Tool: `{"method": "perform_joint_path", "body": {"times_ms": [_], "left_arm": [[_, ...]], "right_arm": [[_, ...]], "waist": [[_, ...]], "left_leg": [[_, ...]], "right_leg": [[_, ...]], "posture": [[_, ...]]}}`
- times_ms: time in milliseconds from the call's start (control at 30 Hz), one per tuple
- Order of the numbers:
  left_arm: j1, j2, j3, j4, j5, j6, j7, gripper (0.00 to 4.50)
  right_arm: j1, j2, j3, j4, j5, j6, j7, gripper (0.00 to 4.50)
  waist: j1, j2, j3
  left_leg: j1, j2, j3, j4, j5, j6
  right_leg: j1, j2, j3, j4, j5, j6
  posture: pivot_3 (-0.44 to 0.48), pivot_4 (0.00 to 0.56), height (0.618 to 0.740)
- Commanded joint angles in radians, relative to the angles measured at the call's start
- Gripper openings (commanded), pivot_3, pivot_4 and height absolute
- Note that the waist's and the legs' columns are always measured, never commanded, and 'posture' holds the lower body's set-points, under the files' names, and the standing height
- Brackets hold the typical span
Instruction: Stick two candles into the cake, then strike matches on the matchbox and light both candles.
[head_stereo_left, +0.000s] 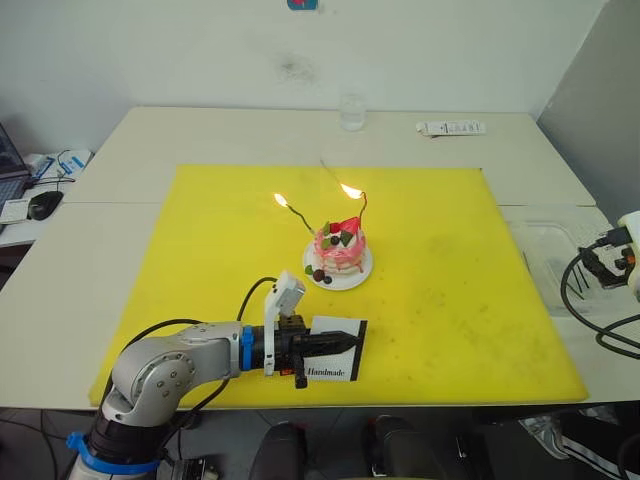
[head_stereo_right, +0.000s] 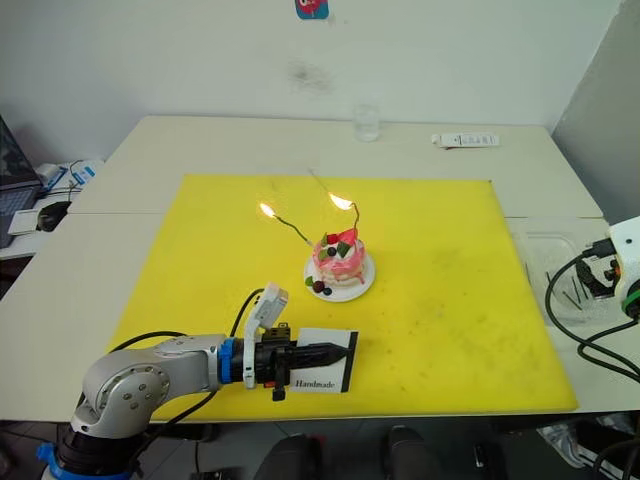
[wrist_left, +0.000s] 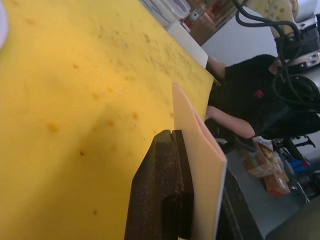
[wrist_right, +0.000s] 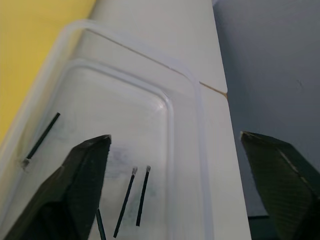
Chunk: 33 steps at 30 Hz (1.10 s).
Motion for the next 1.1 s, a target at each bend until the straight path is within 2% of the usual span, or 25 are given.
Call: {"method": "perform_joint_path", "body": {"times_ms": [33, 133, 233, 333, 500, 667, 967, 1000, 1100], "left_arm": [[-0.024, -0.026, 0.001, 0.003, -0.001, 0.005, 0.046, 0.00], [-0.036, -0.037, -0.012, 0.017, 0.018, 0.015, 0.077, 0.00], [-0.057, -0.052, -0.011, 0.043, 0.009, 0.042, 0.109, 0.00], [-0.080, -0.075, -0.005, 0.070, 0.002, 0.075, 0.145, 0.00], [-0.129, -0.080, -0.029, 0.119, 0.026, 0.132, 0.163, 0.00], [-0.152, -0.062, -0.038, 0.123, 0.057, 0.131, 0.150, 1.41], [-0.144, 0.062, -0.064, 0.063, 0.137, 0.060, 0.056, 4.30], [-0.145, 0.081, -0.063, 0.054, 0.140, 0.052, 0.040, 4.48], [-0.147, 0.145, -0.063, 0.024, 0.162, 0.021, -0.007, 4.48]], "right_arm": [[0.019, -0.046, -0.054, -0.127, 0.062, -0.040, 0.087, 4.46], [0.078, -0.085, -0.056, -0.263, 0.149, -0.059, 0.233, 4.46], [0.118, -0.115, -0.033, -0.443, 0.293, 0.000, 0.358, 4.46], [0.116, -0.139, 0.003, -0.573, 0.441, 0.105, 0.420, 4.46], [0.092, -0.176, 0.165, -0.706, 0.556, 0.159, 0.471, 4.46], [0.016, -0.168, 0.247, -0.678, 0.538, 0.147, 0.441, 4.50], [-0.059, -0.162, 0.289, -0.665, 0.555, 0.176, 0.407, 4.50], [-0.062, -0.163, 0.289, -0.664, 0.557, 0.179, 0.406, 4.50], [-0.070, -0.168, 0.282, -0.659, 0.563, 0.189, 0.402, 4.50]], "waist": [[0.000, 0.000, 0.000], [0.002, 0.000, 0.000], [0.001, 0.000, 0.000], [0.000, 0.000, 0.000], [0.002, -0.001, 0.000], [0.002, -0.001, 0.000], [0.001, -0.001, 0.000], [0.001, -0.001, 0.000], [0.001, -0.001, 0.000]], "left_leg": [[0.000, 0.000, 0.000, 0.000, 0.000, 0.000], [0.000, 0.000, -0.001, 0.000, 0.000, 0.000], [0.000, 0.000, -0.001, 0.000, 0.000, 0.000], [0.000, 0.001, -0.001, 0.000, 0.000, 0.000], [0.000, 0.000, -0.002, 0.001, 0.000, 0.000], [0.000, -0.001, -0.001, 0.001, 0.000, 0.000], [0.000, 0.000, -0.002, 0.000, 0.000, 0.000], [0.000, 0.000, -0.002, 0.000, 0.000, 0.000], [0.001, 0.000, -0.002, 0.000, 0.000, 0.000]], "right_leg": [[0.000, 0.000, 0.000, 0.000, 0.000, 0.000], [0.000, 0.000, -0.001, 0.000, 0.000, 0.000], [0.000, 0.001, -0.001, 0.000, 0.000, 0.000], [0.001, 0.001, -0.002, 0.000, 0.000, 0.001], [0.001, 0.000, -0.002, 0.000, 0.000, 0.001], [0.001, -0.001, -0.001, -0.001, 0.000, 0.001], [0.001, 0.000, -0.002, 0.000, 0.000, 0.001], [0.001, 0.000, -0.002, 0.000, 0.000, 0.001], [0.001, -0.001, -0.002, 0.000, 0.000, 0.001]], "posture": [[0.000, 0.150, 0.740], [0.000, 0.150, 0.740], [0.000, 0.150, 0.740], [0.000, 0.150, 0.740], [0.000, 0.150, 0.740], [0.000, 0.150, 0.740], [0.000, 0.150, 0.740], [0.000, 0.150, 0.740], [0.000, 0.150, 0.740]]}}
